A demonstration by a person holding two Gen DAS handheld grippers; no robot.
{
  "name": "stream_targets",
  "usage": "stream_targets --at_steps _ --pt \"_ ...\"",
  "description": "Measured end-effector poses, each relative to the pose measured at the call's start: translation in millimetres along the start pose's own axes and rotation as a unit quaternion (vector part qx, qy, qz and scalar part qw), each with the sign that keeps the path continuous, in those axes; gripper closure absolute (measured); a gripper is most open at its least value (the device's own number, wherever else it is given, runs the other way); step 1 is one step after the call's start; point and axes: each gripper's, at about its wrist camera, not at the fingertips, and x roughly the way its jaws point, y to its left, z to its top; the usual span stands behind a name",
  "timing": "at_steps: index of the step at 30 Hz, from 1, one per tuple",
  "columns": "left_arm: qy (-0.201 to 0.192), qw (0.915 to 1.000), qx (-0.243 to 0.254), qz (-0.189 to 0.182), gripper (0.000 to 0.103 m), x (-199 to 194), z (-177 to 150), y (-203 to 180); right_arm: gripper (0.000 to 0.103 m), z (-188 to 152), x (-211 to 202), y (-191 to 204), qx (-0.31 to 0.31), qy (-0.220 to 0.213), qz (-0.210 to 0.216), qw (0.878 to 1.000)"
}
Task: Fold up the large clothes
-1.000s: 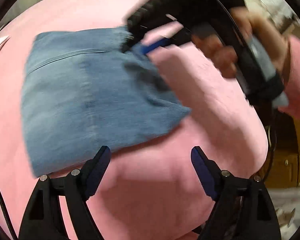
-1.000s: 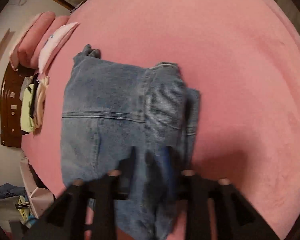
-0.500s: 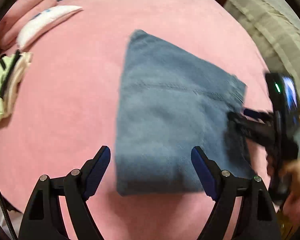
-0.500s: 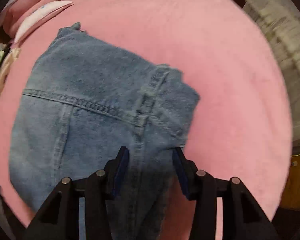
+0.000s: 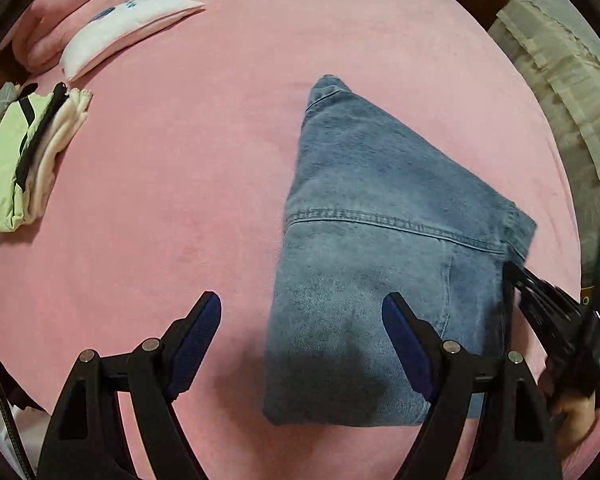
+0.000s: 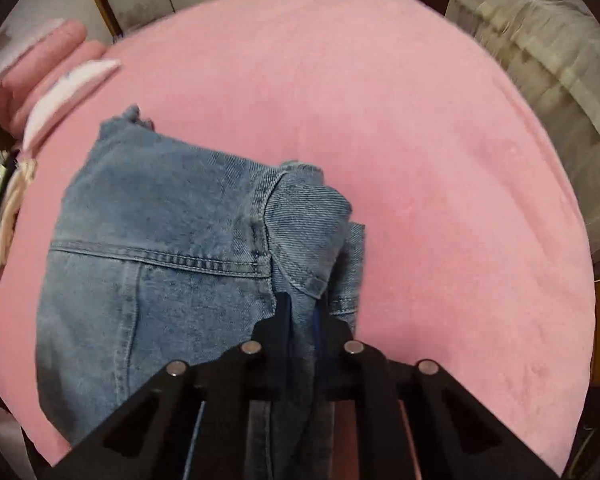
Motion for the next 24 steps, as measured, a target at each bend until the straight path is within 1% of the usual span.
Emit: stream_targets --at_steps 2,4,7,8,10,11,14,16,17,18,20,21,22,23,24 --pt "0.002 1.0 0.0 -0.001 0.022 -0.1 1.4 0.4 0.097 -4.4 -15.3 0.8 -0.006 -0.02 -0.008 1.0" --pt "0.003 1.0 0.0 -0.003 0.022 0.7 2.6 -0.3 0.097 -7.5 -29.5 3.5 -0.019 -0.031 -0.029 0.999" --pt "0.006 0.9999 0.003 -0.01 0.022 3.1 4.2 -2.8 0.097 -12.9 -34.5 -5.9 -0.006 -0.019 -0.059 0.998" --pt "0.008 0.9999 0.006 -0.011 0.022 4.7 4.5 -2.7 0.097 -15.8 -29.4 -14.4 0.005 -0.006 -0.063 0.998" --pt "0.014 0.9998 0.01 -0.013 0.022 11.2 5.2 -3.0 0.096 -18.8 -22.6 -20.9 0.024 0.0 -0.051 0.998" --pt "0.018 0.9997 0.012 -0.012 0.022 15.2 5.7 -2.8 0.095 -16.9 -16.8 -19.6 0.015 0.006 -0.053 0.998" --pt "0.029 0.9993 0.022 0.003 0.022 23.7 6.6 -1.7 0.094 -8.2 -13.3 -7.3 -0.02 0.003 -0.073 0.997" --pt "0.029 0.9989 0.035 0.005 0.022 24.1 6.3 -1.9 0.093 -5.3 -25.2 -4.8 -0.009 -0.014 -0.073 0.997" --pt "0.03 0.9986 0.043 0.004 0.022 23.6 5.7 -2.1 0.092 -1.5 -26.5 -10.0 -0.007 -0.024 -0.07 0.997" --pt "0.032 0.9982 0.051 0.001 0.022 22.9 4.5 -2.5 0.088 -1.1 -33.7 -8.9 -0.013 -0.037 -0.069 0.997" --pt "0.037 0.9971 0.064 -0.016 0.022 19.3 -2.8 -5.1 0.087 -1.4 -47.4 -1.0 -0.049 -0.069 -0.11 0.99" --pt "0.042 0.996 0.072 -0.03 0.022 18.3 -7.9 -7.4 0.086 -5.4 -56.0 3.8 -0.073 -0.087 -0.137 0.984" --pt "0.049 0.9948 0.08 -0.042 0.022 18.4 -13.0 -10.1 0.086 -8.2 -60.3 5.1 -0.087 -0.095 -0.146 0.981" --pt "0.057 0.9931 0.089 -0.051 0.022 20.7 -18.7 -13.4 0.086 -13.5 -67.9 7.2 -0.099 -0.098 -0.14 0.98" --pt "0.068 0.9911 0.1 -0.054 0.022 24.4 -24.9 -17.3 0.086 -17.5 -73.2 8.0 -0.099 -0.095 -0.113 0.984"
